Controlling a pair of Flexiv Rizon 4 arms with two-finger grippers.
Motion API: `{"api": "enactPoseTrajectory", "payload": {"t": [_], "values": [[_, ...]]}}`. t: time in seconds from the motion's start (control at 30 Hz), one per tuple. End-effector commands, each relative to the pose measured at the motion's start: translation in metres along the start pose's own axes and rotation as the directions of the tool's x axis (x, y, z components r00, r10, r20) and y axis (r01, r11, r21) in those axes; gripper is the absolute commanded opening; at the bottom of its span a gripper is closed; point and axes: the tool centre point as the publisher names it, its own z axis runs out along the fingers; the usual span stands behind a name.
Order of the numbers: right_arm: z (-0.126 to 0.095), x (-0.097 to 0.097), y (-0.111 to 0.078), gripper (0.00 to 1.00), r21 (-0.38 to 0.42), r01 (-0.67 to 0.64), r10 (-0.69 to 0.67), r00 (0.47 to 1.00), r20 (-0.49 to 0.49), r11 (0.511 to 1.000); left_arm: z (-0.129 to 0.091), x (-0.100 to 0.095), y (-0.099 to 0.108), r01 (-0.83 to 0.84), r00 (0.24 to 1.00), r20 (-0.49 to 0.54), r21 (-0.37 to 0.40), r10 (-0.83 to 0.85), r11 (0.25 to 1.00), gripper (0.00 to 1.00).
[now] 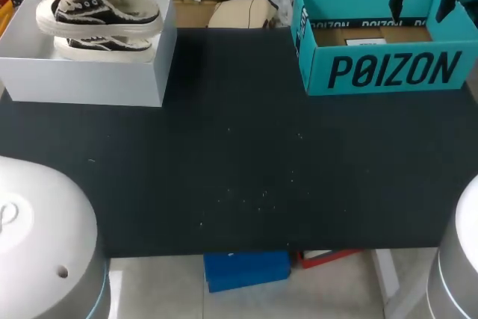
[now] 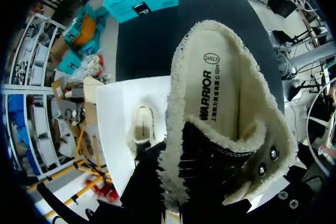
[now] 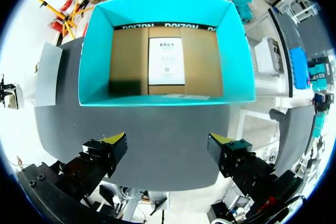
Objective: Take the shoe out of the shoebox, open the shoe tongue, remove and reinsert the insole, then place the shoe into the shoebox
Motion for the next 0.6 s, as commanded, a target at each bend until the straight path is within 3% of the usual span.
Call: {"api": "enactPoseTrajectory", "payload": {"t": [0.03, 0.33, 0.47, 0.6], "values": [[0.0, 0.0, 0.0, 1.0, 0.0, 0.0, 0.0, 1.0, 0.0, 1.0, -0.046, 0.049, -0.06, 0.015, 0.996, 0.092, -0.045, -0.011, 0.999, 0.0], [0.0, 0.0, 0.0, 1.0, 0.0, 0.0, 0.0, 1.0, 0.0, 1.0, -0.025, 0.088, -0.192, -0.008, 0.997, 0.072, -0.001, 0.008, 1.0, 0.0], [0.0, 0.0, 0.0, 1.0, 0.0, 0.0, 0.0, 1.0, 0.0, 1.0, -0.006, 0.101, -0.239, -0.025, 0.998, 0.054, 0.032, 0.023, 0.999, 0.0], [0.0, 0.0, 0.0, 1.0, 0.0, 0.0, 0.0, 1.0, 0.0, 1.0, 0.017, 0.112, -0.273, -0.033, 0.999, 0.025, 0.045, 0.032, 0.998, 0.0]]}}
